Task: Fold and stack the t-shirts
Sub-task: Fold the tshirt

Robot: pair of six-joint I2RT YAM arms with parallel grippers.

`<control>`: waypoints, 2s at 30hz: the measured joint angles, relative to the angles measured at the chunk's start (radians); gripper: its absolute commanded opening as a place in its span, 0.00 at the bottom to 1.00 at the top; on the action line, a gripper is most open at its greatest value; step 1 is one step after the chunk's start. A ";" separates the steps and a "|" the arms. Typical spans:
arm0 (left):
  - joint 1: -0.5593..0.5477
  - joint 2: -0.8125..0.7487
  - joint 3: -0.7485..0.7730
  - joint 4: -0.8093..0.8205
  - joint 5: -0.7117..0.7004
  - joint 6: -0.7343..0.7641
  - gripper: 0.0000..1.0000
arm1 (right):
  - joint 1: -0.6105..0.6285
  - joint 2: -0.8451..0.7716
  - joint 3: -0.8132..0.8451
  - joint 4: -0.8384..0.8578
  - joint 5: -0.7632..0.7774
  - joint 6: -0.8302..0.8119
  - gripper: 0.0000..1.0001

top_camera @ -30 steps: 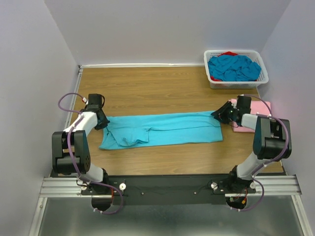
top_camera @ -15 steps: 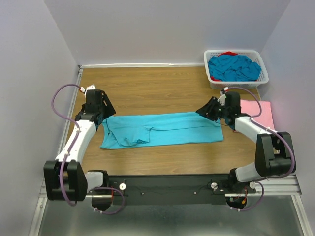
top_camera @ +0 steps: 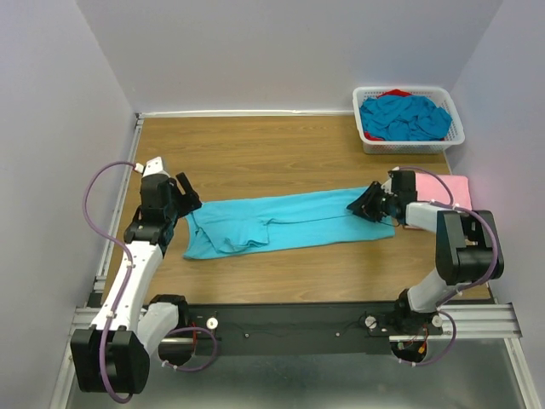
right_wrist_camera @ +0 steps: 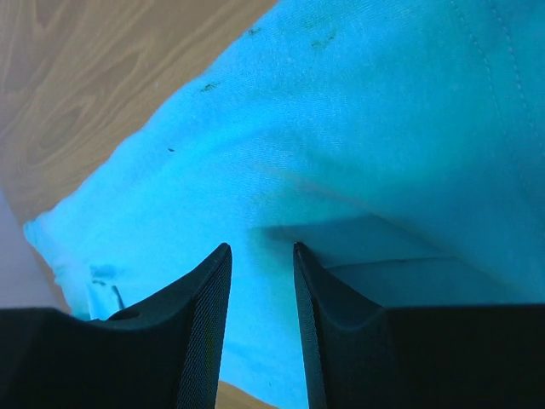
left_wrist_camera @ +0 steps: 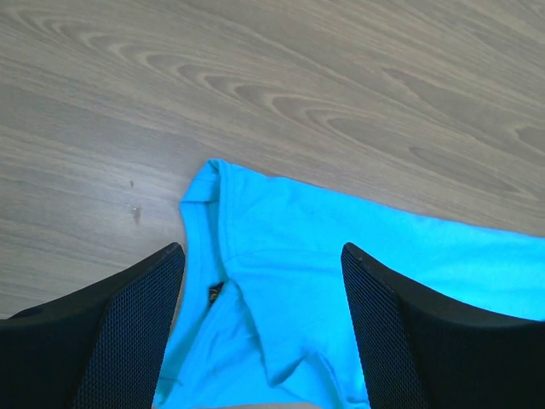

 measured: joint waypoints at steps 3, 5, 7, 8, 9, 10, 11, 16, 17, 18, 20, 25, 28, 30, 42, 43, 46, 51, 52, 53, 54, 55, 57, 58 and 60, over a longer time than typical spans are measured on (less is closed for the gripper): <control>-0.011 0.005 -0.023 0.002 0.040 -0.015 0.83 | -0.045 0.011 0.031 -0.009 0.029 -0.040 0.43; -0.032 0.018 -0.029 -0.001 0.062 -0.027 0.83 | -0.062 0.014 0.053 -0.023 0.047 -0.071 0.43; -0.074 0.043 -0.029 -0.003 0.083 -0.053 0.82 | -0.063 0.006 0.063 -0.040 0.038 -0.090 0.43; -0.097 0.052 -0.029 -0.006 0.088 -0.064 0.79 | -0.058 -0.002 0.063 -0.048 0.026 -0.092 0.43; -0.136 0.066 -0.029 -0.008 0.097 -0.081 0.75 | -0.047 -0.020 0.063 -0.059 0.011 -0.094 0.43; -0.173 0.079 -0.029 -0.013 0.107 -0.095 0.75 | -0.036 -0.034 0.063 -0.068 0.002 -0.093 0.43; -0.202 0.088 -0.029 -0.016 0.114 -0.106 0.74 | -0.017 -0.055 0.062 -0.071 -0.010 -0.089 0.43; -0.315 0.155 -0.029 -0.034 0.119 -0.134 0.73 | 0.154 -0.165 0.055 -0.066 -0.051 -0.025 0.42; -0.322 0.167 -0.029 -0.037 0.119 -0.137 0.73 | 0.192 -0.173 0.050 -0.057 -0.056 -0.004 0.42; -0.330 0.185 -0.029 -0.040 0.118 -0.141 0.73 | 0.231 -0.175 0.042 -0.042 -0.063 0.023 0.41; -0.338 0.215 -0.027 -0.040 0.118 -0.150 0.72 | 0.305 -0.168 0.019 -0.009 -0.066 0.083 0.41; -0.356 0.284 -0.027 -0.047 0.119 -0.192 0.72 | 0.450 -0.089 0.010 0.043 -0.059 0.198 0.41; -0.363 0.291 -0.027 -0.046 0.119 -0.222 0.72 | 0.517 -0.027 0.011 0.074 -0.055 0.241 0.41; -0.368 0.291 -0.027 -0.045 0.119 -0.240 0.72 | 0.555 0.015 0.011 0.098 -0.055 0.270 0.41; -0.402 0.291 -0.027 -0.043 0.118 -0.293 0.72 | 0.606 0.132 0.051 0.218 -0.053 0.334 0.40; -0.404 0.291 -0.027 -0.043 0.118 -0.294 0.72 | 0.606 0.139 0.057 0.224 -0.053 0.335 0.40; -0.406 0.291 -0.027 -0.043 0.117 -0.295 0.72 | 0.608 0.162 0.074 0.240 -0.051 0.341 0.40; -0.416 0.291 -0.027 -0.046 0.113 -0.295 0.70 | 0.621 0.195 0.088 0.250 -0.043 0.348 0.40; -0.417 0.291 -0.027 -0.048 0.113 -0.295 0.68 | 0.623 0.199 0.089 0.250 -0.042 0.348 0.40; -0.419 0.293 -0.027 -0.051 0.112 -0.295 0.68 | 0.627 0.205 0.090 0.252 -0.042 0.349 0.39; -0.420 0.294 -0.027 -0.052 0.111 -0.295 0.67 | 0.629 0.207 0.090 0.253 -0.042 0.349 0.35; -0.422 0.296 -0.027 -0.054 0.111 -0.295 0.66 | 0.631 0.207 0.090 0.254 -0.041 0.349 0.33; -0.426 0.297 -0.027 -0.059 0.111 -0.295 0.65 | 0.635 0.207 0.090 0.253 -0.040 0.349 0.29; -0.426 0.297 -0.027 -0.060 0.111 -0.295 0.63 | 0.637 0.207 0.090 0.251 -0.040 0.349 0.24; -0.427 0.298 -0.027 -0.063 0.111 -0.295 0.62 | 0.640 0.206 0.090 0.251 -0.036 0.348 0.19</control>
